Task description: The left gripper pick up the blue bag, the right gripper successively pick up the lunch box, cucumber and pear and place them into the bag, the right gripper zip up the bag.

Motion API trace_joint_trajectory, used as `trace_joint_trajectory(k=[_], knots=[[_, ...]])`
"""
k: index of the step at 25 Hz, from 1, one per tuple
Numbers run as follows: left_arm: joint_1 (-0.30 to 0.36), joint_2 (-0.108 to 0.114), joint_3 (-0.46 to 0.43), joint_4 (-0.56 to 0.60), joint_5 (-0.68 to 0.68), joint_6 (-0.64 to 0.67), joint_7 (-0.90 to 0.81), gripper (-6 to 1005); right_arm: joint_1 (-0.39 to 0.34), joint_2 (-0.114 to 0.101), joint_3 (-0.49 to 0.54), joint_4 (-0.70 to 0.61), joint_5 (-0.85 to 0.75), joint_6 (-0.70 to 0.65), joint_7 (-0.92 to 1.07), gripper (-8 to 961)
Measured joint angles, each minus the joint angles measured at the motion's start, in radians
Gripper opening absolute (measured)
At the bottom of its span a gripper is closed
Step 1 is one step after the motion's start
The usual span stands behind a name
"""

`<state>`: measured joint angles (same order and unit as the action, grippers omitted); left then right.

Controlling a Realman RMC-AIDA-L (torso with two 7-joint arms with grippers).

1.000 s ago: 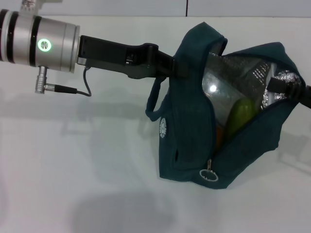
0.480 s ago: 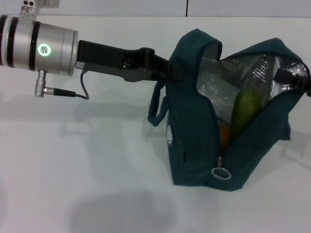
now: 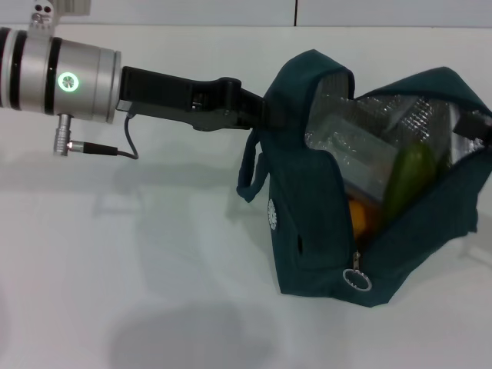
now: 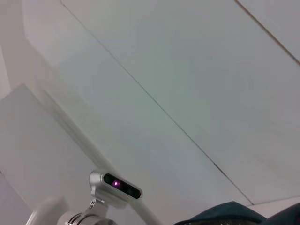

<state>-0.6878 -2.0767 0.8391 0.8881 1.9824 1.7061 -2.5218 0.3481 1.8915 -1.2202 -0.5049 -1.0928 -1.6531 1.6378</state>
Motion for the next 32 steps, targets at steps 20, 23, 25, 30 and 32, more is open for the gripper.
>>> trace_joint_trajectory(k=[20,23,25,30,32], knots=[[0.010,0.000,0.000,-0.001,0.044,-0.015,0.015,45,-0.141,-0.014,0.208,-0.010,-0.039,-0.229,-0.347,869],[0.012,0.001,-0.001,-0.002,0.046,-0.022,0.015,45,-0.175,0.031,0.208,-0.004,-0.113,-0.259,-0.536,877],[0.014,0.001,-0.001,-0.002,0.046,-0.029,0.015,45,-0.189,0.071,0.207,-0.001,-0.187,-0.258,-0.665,876],[0.016,-0.001,0.000,-0.002,0.047,-0.036,0.013,46,-0.183,0.119,0.148,0.103,-0.267,-0.248,-0.921,874],[0.018,-0.001,0.000,-0.006,0.047,-0.036,0.011,46,-0.169,0.119,0.129,0.157,-0.268,-0.242,-0.974,873]])
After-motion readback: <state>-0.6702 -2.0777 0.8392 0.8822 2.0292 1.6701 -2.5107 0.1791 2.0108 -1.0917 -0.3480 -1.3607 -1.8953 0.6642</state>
